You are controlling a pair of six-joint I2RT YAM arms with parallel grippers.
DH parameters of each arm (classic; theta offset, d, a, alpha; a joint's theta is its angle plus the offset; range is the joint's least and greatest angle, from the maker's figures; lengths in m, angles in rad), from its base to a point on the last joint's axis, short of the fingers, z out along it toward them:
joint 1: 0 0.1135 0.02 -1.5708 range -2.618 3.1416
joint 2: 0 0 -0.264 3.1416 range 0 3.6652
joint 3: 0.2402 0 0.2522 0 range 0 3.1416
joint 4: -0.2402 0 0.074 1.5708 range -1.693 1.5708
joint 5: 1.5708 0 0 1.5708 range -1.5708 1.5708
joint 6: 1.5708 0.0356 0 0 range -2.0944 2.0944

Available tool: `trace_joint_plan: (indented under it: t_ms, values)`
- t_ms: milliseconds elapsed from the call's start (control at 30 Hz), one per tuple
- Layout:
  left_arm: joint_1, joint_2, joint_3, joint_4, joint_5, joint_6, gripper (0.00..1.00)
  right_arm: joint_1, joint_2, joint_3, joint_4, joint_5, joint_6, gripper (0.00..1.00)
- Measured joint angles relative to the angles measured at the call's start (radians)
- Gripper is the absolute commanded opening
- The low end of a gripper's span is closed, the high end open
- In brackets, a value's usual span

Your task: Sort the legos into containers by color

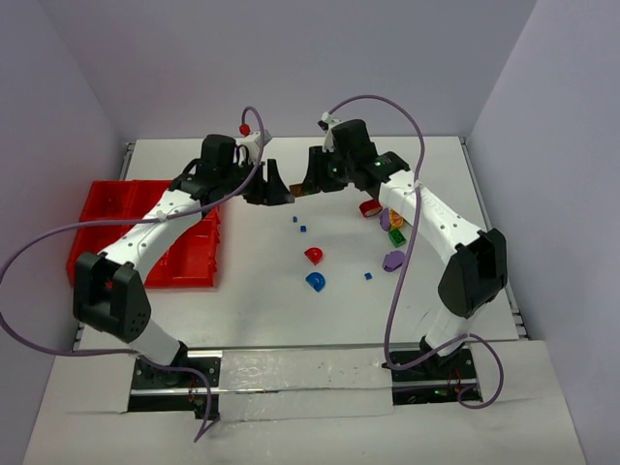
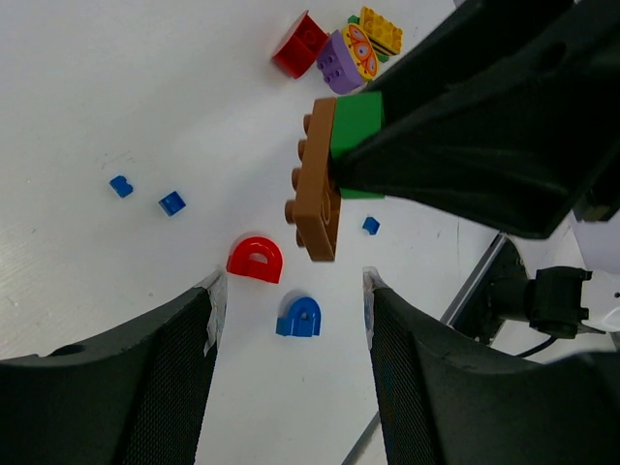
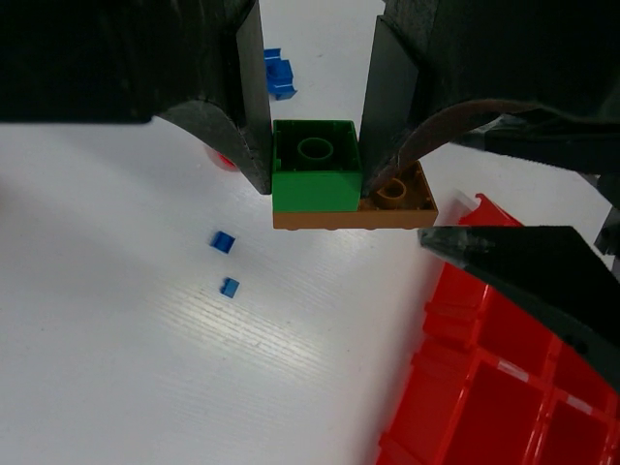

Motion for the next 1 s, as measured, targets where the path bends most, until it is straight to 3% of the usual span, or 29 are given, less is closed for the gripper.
trace_joint_plan:
  t_ms: [133,200,300,433,800,900,1000]
  values:
    - [0.0,0.029,0.027,0.012,0.009,-0.017,0.55,0.011,-0.014,-0.012,0.014,-0.008,0.009,0.0]
    - [0.0,0.039,0.032,0.015,0.016,-0.026,0.45,0.016,-0.017,-0.012,0.021,-0.013,0.011,0.0]
    - [0.0,0.051,0.033,0.023,0.039,-0.04,0.2,0.023,-0.021,-0.012,0.028,-0.015,0.014,0.0]
    - [-0.002,0.067,0.034,0.031,0.056,-0.051,0.0,0.027,-0.022,-0.013,0.03,-0.016,0.02,0.0]
    - [0.055,0.045,0.025,-0.039,-0.076,0.021,0.0,0.035,-0.034,-0.014,0.031,0.102,0.036,0.0]
    - [0.188,0.008,0.033,-0.126,-0.148,0.103,0.0,0.035,-0.052,-0.021,0.031,0.102,0.026,0.0]
    - [0.399,0.015,0.094,-0.23,-0.213,0.193,0.02,0.035,-0.06,-0.024,0.033,0.1,0.014,0.0]
